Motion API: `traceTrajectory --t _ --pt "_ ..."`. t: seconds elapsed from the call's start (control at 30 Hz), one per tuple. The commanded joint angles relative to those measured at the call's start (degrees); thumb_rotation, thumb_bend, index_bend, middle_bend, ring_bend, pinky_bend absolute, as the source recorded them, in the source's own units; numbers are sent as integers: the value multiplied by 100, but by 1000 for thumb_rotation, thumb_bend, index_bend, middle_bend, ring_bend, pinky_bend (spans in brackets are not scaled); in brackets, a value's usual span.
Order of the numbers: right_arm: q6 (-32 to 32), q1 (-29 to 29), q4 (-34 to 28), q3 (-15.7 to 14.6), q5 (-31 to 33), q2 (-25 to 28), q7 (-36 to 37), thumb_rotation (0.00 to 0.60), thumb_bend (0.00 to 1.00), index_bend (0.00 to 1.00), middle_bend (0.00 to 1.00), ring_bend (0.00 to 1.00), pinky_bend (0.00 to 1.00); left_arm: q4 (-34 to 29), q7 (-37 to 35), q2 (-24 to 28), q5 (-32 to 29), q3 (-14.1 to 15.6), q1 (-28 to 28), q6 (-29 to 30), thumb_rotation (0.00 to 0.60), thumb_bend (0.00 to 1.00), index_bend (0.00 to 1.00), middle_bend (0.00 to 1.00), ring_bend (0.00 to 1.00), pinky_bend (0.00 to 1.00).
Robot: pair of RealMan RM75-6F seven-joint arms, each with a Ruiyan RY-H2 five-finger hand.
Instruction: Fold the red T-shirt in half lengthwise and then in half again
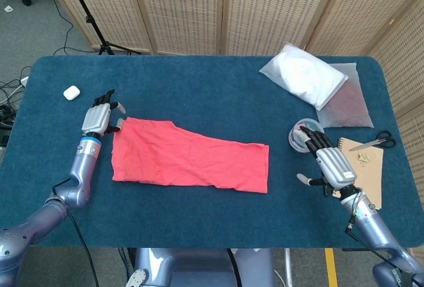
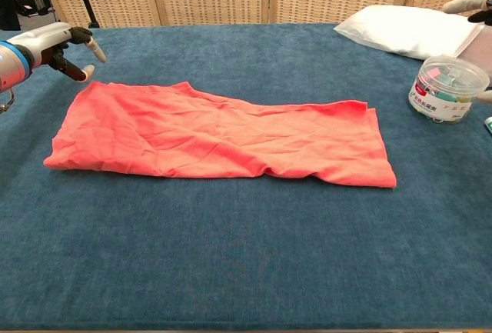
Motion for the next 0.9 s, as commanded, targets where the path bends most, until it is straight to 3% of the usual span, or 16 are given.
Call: traceTrajectory --t 0.03,0.23,0.43,0.5,0.7,0.8,0.9 --pt "5 -6 -13 0 -12 8 6 600 260 0 0 0 0 59 -58 -31 30 -28 -12 14 600 390 0 0 0 0" --pt "27 -21 -45 4 -45 15 0 600 260 0 0 0 0 -113 -452 75 264 -39 103 353 600 300 0 0 0 0" --pt "44 -36 -79 -12 -105 23 17 600 260 0 0 0 0 -952 -1441 736 1296 555 602 1139 600 373 19 0 0 0" --pt "56 -42 -84 -13 -117 23 10 600 260 0 0 0 0 -1179 -1738 1004 1723 882 799 1416 600 406 93 0 0 0" --pt "51 -47 -88 -5 -118 19 13 600 260 0 0 0 0 -1443 -2257 1505 2499 1573 1179 1947 600 530 465 0 0 0" --pt "42 -42 -94 -4 -126 10 -1 600 260 0 0 0 0 -1441 -2261 1618 2740 1830 1264 2022 600 560 550 0 0 0" --pt "40 -42 -105 -3 -130 4 -17 600 260 0 0 0 0 -1416 -2230 1636 2838 1961 1302 2014 600 565 561 0 0 0"
